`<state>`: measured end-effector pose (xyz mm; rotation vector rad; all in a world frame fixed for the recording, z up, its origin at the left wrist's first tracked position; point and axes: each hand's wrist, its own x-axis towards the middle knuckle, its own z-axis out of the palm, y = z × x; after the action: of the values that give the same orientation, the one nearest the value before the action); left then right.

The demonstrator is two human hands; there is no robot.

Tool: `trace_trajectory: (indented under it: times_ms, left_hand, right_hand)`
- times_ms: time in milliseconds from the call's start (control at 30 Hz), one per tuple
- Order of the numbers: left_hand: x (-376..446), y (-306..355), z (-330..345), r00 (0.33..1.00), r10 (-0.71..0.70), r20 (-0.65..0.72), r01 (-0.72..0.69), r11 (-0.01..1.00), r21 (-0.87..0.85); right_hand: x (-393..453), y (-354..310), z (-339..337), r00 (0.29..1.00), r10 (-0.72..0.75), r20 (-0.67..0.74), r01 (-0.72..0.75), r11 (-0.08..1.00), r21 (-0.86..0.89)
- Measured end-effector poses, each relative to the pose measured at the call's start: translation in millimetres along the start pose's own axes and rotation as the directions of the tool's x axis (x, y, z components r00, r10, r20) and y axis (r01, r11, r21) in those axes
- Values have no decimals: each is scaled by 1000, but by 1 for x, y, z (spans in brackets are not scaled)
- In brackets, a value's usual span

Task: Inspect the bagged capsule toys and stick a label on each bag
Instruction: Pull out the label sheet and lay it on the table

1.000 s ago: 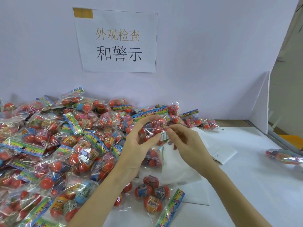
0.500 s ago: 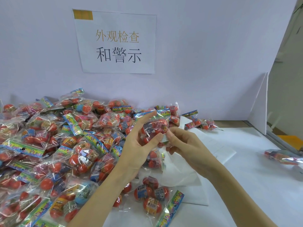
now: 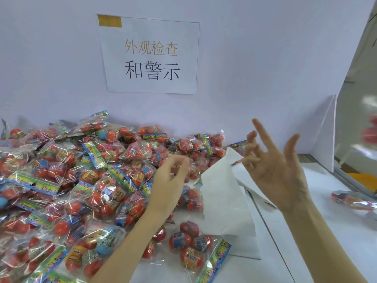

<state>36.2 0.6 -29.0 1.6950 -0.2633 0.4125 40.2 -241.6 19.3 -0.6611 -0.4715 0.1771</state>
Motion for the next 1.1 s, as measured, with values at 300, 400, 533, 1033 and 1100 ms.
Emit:
trace_trajectory:
  times_ms: [300, 400, 533, 1033, 1100]
  left_hand:
    - [-8, -22, -2, 789, -237, 566, -339, 600, 724]
    - [-8, -31, -2, 849, -96, 520, -377, 580, 722]
    - [-3, -22, 3, 971, 9, 237, -129, 859, 495]
    - [-3, 5, 5, 971, -208, 118, 215, 975, -50]
    - [-3, 3, 6, 970, -210, 121, 220, 973, -71]
  right_hand:
    - [0, 31, 0, 989, 93, -113, -137, 859, -493]
    - [-3, 38, 3, 988, 116, -105, -156, 709, -688]
    - [-3, 49, -1, 964, 88, -250, -258, 524, -812]
    - [0, 61, 2, 952, -36, -302, -214, 630, -747]
    - [-1, 58, 2, 958, -48, -283, -204, 577, -791]
